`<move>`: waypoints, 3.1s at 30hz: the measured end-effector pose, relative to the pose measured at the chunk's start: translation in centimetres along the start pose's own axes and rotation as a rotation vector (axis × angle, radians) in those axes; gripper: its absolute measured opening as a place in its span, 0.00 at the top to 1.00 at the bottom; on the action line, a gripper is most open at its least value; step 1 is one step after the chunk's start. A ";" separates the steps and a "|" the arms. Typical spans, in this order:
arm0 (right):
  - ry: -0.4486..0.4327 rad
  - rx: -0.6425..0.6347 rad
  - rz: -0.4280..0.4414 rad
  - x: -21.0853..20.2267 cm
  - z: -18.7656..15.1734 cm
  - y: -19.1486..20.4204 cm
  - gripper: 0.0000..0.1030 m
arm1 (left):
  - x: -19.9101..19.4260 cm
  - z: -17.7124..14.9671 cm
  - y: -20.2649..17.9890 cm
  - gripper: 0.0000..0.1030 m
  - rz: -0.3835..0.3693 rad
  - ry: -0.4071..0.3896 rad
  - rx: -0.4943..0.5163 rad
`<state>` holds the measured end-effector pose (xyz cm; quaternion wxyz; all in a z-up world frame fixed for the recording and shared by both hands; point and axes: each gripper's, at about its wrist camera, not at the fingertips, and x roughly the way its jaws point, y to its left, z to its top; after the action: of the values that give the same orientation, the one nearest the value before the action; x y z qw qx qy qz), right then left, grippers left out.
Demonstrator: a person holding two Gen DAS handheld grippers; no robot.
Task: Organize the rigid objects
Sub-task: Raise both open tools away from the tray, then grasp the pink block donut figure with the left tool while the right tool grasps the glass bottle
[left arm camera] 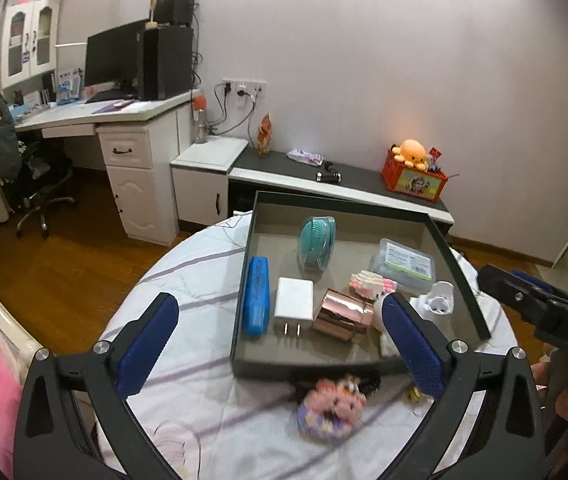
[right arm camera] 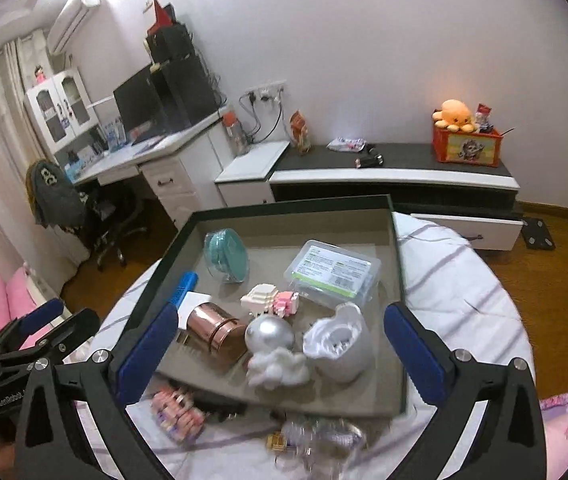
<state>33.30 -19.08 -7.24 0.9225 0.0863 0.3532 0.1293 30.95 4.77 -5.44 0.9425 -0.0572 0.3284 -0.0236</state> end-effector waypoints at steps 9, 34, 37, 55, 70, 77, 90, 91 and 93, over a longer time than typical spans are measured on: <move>-0.067 0.062 -0.062 -7.6 -4.3 -0.8 0.00 | -6.7 -3.2 -0.4 0.00 0.017 -0.036 0.009; -0.045 0.081 -0.063 -14.2 -13.2 0.3 0.00 | -11.6 -10.7 -1.7 0.00 0.014 0.020 0.018; -0.042 0.080 -0.060 -14.2 -13.3 0.4 0.00 | -11.7 -10.7 -1.7 0.00 0.014 0.018 0.017; -0.008 0.076 -0.075 -12.4 -12.8 0.1 0.00 | -9.5 -10.2 -2.1 0.00 0.018 0.054 0.041; 0.089 0.092 -0.100 -4.4 -9.9 -1.8 0.00 | 0.2 -9.1 -3.8 0.00 0.034 0.138 0.115; 0.142 0.091 -0.115 -0.3 -9.0 -2.4 0.00 | 4.0 -8.9 -4.2 0.00 0.048 0.166 0.149; 0.192 0.056 -0.134 3.8 -8.7 -2.3 0.24 | 8.4 -9.2 -4.5 0.31 -0.036 0.229 0.146; 0.195 0.052 -0.135 3.9 -8.8 -2.2 0.28 | 8.7 -9.3 -4.4 0.36 -0.044 0.240 0.139; 0.188 0.044 -0.138 3.8 -8.8 -2.2 0.30 | 8.8 -9.4 -4.3 0.41 -0.059 0.238 0.130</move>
<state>30.45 -19.47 -16.68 0.8898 0.0696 0.4461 0.0655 31.98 -1.12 -17.61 0.8975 -0.0023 0.4339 -0.0792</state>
